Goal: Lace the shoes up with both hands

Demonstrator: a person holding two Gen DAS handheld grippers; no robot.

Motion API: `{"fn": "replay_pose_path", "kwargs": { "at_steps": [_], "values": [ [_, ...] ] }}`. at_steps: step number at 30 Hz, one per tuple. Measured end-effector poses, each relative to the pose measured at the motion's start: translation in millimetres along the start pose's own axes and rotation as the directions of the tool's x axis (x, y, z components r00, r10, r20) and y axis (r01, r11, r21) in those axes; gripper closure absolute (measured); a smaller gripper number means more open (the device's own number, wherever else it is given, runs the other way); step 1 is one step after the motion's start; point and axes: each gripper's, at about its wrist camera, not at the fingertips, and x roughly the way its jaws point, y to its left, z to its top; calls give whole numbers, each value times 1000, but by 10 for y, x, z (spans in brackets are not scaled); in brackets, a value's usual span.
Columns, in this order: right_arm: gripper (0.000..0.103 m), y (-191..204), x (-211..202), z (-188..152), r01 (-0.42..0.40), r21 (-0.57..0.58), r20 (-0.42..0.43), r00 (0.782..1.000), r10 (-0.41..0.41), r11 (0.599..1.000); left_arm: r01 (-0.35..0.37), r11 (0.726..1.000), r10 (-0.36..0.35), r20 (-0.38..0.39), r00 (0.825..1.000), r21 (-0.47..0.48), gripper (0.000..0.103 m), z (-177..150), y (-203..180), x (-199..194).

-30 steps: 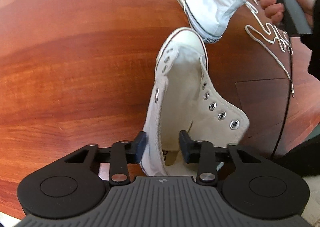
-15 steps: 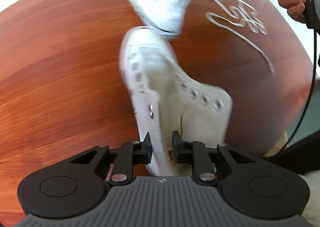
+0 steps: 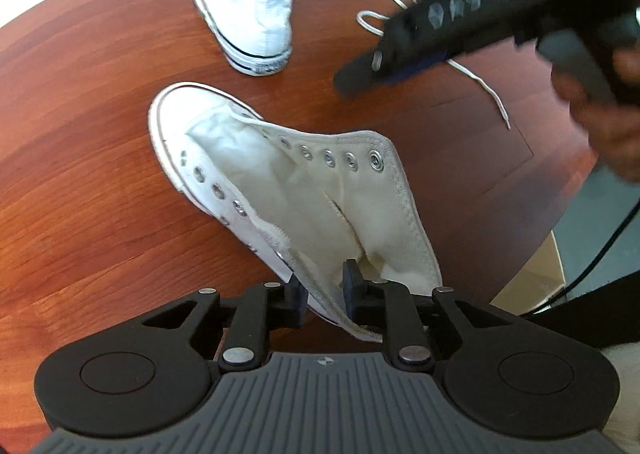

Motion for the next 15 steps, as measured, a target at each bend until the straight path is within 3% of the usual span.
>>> {"fn": "replay_pose_path", "kwargs": {
  "at_steps": [4,10,15],
  "values": [
    [56,219,110,-39,-15,-55,-30,999,13,998,-20,999,22,43,999,-45,69,-38,33,-214],
    [57,387,341,-13,6,-109,-73,997,-14,994,-35,990,51,117,992,-133,68,-29,168,-529],
    [72,417,511,14,44,-125,-121,991,-60,991,-60,980,87,140,986,-190,68,-58,263,-652]
  ]
}}
